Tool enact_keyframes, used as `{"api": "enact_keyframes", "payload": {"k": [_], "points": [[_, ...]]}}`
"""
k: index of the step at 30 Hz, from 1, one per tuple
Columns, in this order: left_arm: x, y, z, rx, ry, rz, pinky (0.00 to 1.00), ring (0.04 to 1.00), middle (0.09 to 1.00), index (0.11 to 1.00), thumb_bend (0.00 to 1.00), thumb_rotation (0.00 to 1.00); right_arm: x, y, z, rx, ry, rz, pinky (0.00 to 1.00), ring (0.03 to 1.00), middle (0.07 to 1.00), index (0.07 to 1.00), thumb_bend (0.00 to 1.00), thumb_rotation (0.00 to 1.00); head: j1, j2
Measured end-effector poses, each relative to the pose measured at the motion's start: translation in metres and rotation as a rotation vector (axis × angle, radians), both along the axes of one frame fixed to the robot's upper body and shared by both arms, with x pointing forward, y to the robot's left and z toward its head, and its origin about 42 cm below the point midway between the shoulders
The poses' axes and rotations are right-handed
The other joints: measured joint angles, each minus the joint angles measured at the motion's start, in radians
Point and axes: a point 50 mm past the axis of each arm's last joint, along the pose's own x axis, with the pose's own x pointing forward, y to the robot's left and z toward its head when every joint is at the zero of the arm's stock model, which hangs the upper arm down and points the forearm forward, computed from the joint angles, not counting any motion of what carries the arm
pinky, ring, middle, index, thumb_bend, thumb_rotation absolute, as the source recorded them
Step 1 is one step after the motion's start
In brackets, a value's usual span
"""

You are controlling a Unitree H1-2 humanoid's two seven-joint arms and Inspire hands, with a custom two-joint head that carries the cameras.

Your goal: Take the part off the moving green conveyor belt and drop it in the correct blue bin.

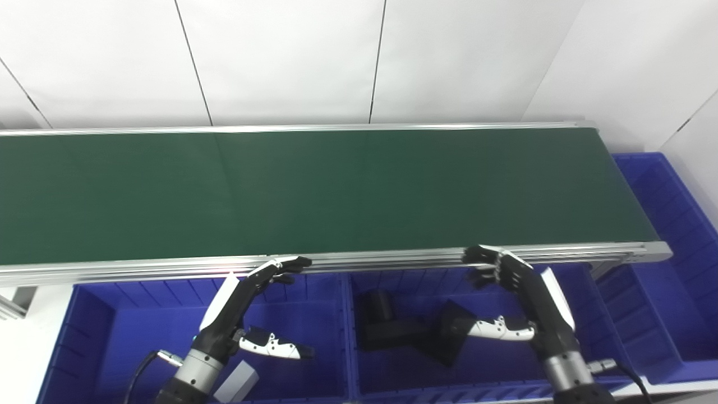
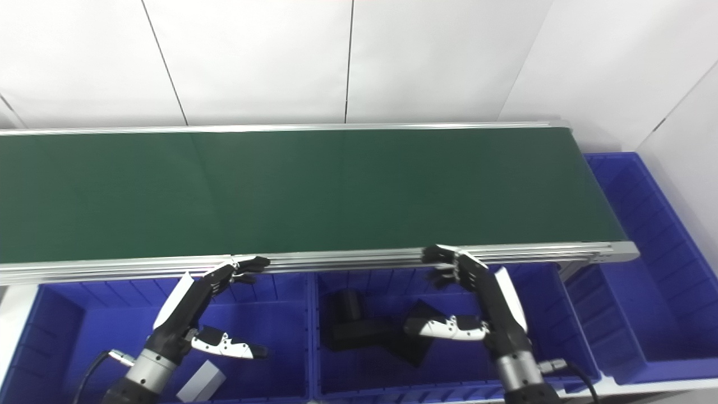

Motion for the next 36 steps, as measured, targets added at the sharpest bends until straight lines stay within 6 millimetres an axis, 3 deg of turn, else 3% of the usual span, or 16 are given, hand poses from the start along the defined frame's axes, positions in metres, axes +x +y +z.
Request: {"api": "enact_keyframes", "payload": {"k": [4,14,19,26,32,36], "points": [[0.0,-0.001,0.0,0.003,0.0,0.0,0.7,0.788,0.816,0.77,0.98,0.1,0.006,0.022,0.013,0.054,-0.049,0.085,0.56,0.635,0.74,0.722,1.0,0.28,0.028,-0.006],[-0.001,-0.011,-0.001,-0.008,0.002,-0.002,0.71,0.785,0.809,0.763,0.97,0.1,0.024,0.053,0.013,0.114,-0.066,0.15,0.55,0.624,0.749,0.717,1.0,0.26,0.089,0.0],[-0.002,-0.013,-0.002,-0.011,0.004,-0.003,0.72,0.788,0.808,0.763,0.97,0.09,0.031,0.063,-0.003,0.135,-0.016,0.154,0.53,0.613,0.732,0.705,1.0,0.25,0.126,0.005],[-0.001,-0.012,-0.002,-0.011,0.004,-0.001,0.72,0.791,0.81,0.76,0.98,0.08,0.03,0.081,-0.025,0.085,0.049,0.177,0.52,0.607,0.727,0.696,1.0,0.28,0.115,0.014],[-0.002,-0.013,-0.002,0.001,0.0,-0.005,0.72,0.789,0.807,0.766,0.96,0.1,0.032,0.088,-0.03,0.068,0.066,0.192,0.54,0.614,0.723,0.695,1.0,0.3,0.17,0.018],[-0.003,-0.015,-0.002,0.007,-0.001,-0.009,0.72,0.791,0.808,0.766,0.97,0.11,0.031,0.087,-0.039,0.065,0.095,0.188,0.54,0.609,0.725,0.694,1.0,0.29,0.244,0.023]]}}
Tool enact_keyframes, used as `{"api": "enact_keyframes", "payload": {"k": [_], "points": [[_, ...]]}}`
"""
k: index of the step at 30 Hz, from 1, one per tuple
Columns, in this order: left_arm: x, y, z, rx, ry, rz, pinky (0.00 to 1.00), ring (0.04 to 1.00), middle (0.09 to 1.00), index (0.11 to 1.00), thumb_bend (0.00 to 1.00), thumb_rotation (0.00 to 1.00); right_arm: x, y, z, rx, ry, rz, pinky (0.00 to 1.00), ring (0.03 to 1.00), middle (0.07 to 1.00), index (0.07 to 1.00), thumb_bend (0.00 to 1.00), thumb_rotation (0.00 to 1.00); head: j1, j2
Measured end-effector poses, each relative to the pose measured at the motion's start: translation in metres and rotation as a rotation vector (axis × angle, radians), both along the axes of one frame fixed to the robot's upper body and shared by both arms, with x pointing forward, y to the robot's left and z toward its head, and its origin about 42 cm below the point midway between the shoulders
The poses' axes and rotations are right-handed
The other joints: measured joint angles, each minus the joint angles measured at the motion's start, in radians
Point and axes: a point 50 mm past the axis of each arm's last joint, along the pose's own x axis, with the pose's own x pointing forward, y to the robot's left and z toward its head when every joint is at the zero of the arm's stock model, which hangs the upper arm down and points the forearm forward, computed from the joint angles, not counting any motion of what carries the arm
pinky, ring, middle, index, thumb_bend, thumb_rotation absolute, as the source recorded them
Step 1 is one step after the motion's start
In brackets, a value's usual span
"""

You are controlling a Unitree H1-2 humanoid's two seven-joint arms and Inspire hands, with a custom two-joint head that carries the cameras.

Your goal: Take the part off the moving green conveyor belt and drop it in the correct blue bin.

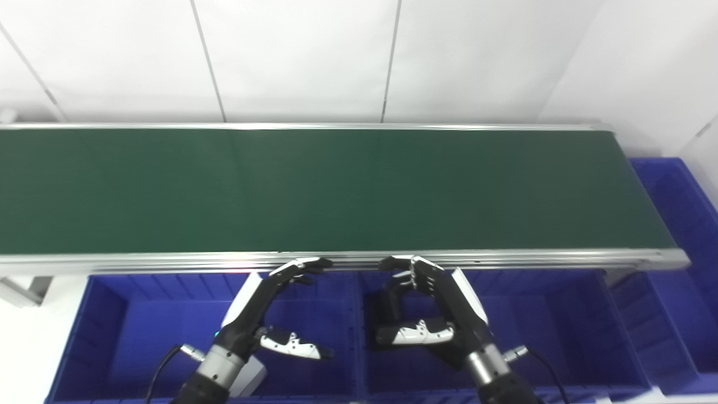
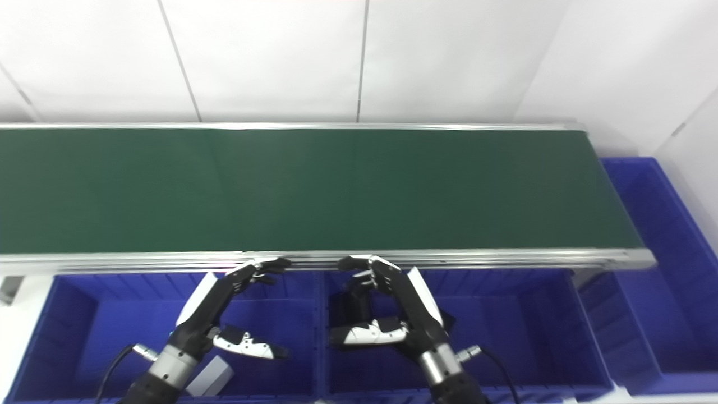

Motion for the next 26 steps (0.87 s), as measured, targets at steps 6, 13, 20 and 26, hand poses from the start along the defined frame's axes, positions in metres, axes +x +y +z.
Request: {"api": "enact_keyframes", "payload": {"k": [6,13,20,26], "points": [[-0.001,-0.011,0.0,0.015,-0.01,-0.006,0.71,0.788,0.806,0.758,0.97,0.12,-0.002,-0.009,-0.006,-0.002,0.013,-0.004,0.54,0.618,0.732,0.695,1.0,0.29,0.063,0.0],[-0.002,-0.015,-0.002,0.046,-0.02,-0.006,0.7,0.779,0.805,0.759,0.97,0.14,-0.003,-0.012,-0.006,0.003,-0.004,0.0,0.53,0.619,0.734,0.696,1.0,0.3,0.092,-0.002],[-0.002,-0.014,-0.002,0.059,-0.026,0.0,0.7,0.779,0.805,0.761,0.97,0.14,-0.003,-0.011,-0.007,0.005,-0.002,-0.001,0.53,0.617,0.738,0.697,1.0,0.3,0.066,-0.005],[-0.002,-0.01,-0.002,0.056,-0.023,0.004,0.71,0.785,0.806,0.758,0.98,0.13,-0.003,-0.008,-0.01,-0.006,0.001,-0.007,0.54,0.629,0.742,0.696,1.0,0.31,0.018,-0.006]]}}
